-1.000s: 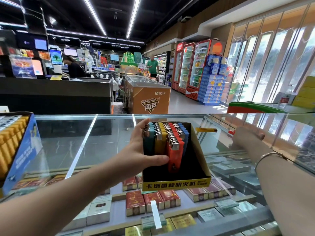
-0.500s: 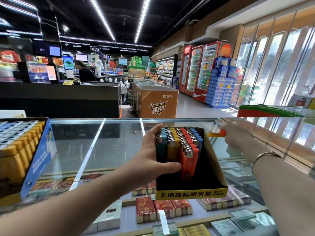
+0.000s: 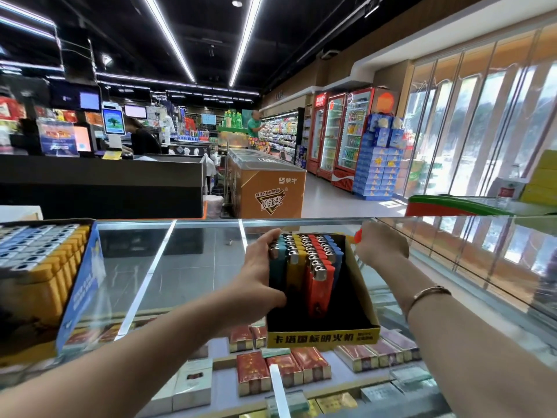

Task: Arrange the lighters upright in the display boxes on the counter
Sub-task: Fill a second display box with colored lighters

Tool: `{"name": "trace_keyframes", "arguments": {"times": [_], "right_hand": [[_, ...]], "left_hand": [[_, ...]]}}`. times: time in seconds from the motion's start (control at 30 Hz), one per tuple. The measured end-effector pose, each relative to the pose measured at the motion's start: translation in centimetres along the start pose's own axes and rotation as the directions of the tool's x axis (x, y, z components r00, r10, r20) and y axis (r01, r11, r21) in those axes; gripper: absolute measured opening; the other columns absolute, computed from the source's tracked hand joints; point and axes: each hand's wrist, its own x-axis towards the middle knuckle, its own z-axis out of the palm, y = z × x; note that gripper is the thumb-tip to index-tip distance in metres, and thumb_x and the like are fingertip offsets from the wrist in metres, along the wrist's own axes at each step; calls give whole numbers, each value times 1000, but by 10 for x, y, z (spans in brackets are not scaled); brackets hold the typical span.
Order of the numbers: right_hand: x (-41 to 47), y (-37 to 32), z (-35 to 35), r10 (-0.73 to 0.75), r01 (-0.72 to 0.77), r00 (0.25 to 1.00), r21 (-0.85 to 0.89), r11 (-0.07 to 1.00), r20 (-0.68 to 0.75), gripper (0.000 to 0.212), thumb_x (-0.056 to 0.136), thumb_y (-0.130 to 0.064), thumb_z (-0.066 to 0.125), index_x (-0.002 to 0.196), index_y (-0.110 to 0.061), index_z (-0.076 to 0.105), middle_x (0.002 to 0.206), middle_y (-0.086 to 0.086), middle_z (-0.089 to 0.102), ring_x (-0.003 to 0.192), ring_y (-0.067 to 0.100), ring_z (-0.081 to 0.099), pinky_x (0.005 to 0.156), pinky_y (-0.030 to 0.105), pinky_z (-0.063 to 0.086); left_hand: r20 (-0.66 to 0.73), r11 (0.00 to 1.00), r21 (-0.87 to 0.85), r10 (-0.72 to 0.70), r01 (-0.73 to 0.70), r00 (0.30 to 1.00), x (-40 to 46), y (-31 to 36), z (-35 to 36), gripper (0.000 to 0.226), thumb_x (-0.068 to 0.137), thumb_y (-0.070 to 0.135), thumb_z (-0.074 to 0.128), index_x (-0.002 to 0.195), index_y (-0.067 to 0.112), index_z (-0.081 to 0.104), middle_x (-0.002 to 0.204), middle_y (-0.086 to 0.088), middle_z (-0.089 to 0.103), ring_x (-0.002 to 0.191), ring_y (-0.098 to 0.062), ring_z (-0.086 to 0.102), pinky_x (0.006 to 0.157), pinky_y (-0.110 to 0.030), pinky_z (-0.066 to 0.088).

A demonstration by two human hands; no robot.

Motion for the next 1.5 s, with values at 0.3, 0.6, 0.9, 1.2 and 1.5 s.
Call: {"name": "trace_keyframes", "arguments": {"times": [0.3, 0.6, 0.9, 1.2, 1.5], "right_hand": [[-36, -73, -69, -167, 197, 976, 899, 391, -142, 13, 82, -8, 65, 93, -11, 59, 77, 2, 56, 63, 9, 51, 48, 16, 38], [-81, -73, -95, -551, 226, 818, 973, 43, -166, 17, 81, 4, 60, 84, -12, 64, 54, -3, 54, 47, 9, 46, 42, 22, 38], [-95, -86, -99, -719, 302, 658, 953, -21, -225, 14, 69, -16, 70, 82, -16, 65, 60, -4, 61, 54, 8, 58, 47, 18, 46], [-83, -80, -91, -588, 214, 772, 970, -116, -241, 11, 74, -21, 66, 81, -16, 59, 57, 1, 55, 48, 14, 48, 40, 23, 42], [-68, -76, -79, -324, 137, 936, 990, -24, -138, 12, 86, -11, 62, 78, -13, 53, 57, 4, 52, 45, 15, 44, 38, 24, 38]], "left_hand": [[-47, 957, 281, -58, 68, 997, -25, 8, -32, 101, 70, -11, 69, 131, 50, 15, 138, 5, 14, 123, -28, 36, 90, -40, 51], [-165, 945, 289, 206, -153, 964, -24, 16, -58, 90, 63, 45, 71, 136, 42, 17, 137, 11, 26, 129, -9, 26, 98, -23, 29], [-34, 261, 924, 785, -281, 619, -40, 34, -58, 46, 79, 51, 51, 110, 21, 67, 104, 5, 67, 100, -19, 55, 84, -33, 37], [-127, 626, 670, 626, -399, 769, -45, 42, -54, 29, 85, 35, 56, 115, 36, 57, 81, 20, 64, 65, -3, 63, 61, -24, 56], [-72, 936, 232, 288, -265, 955, -46, 45, -57, 15, 74, 26, 66, 89, 26, 69, 78, 7, 71, 68, -4, 65, 60, -13, 48]]}}
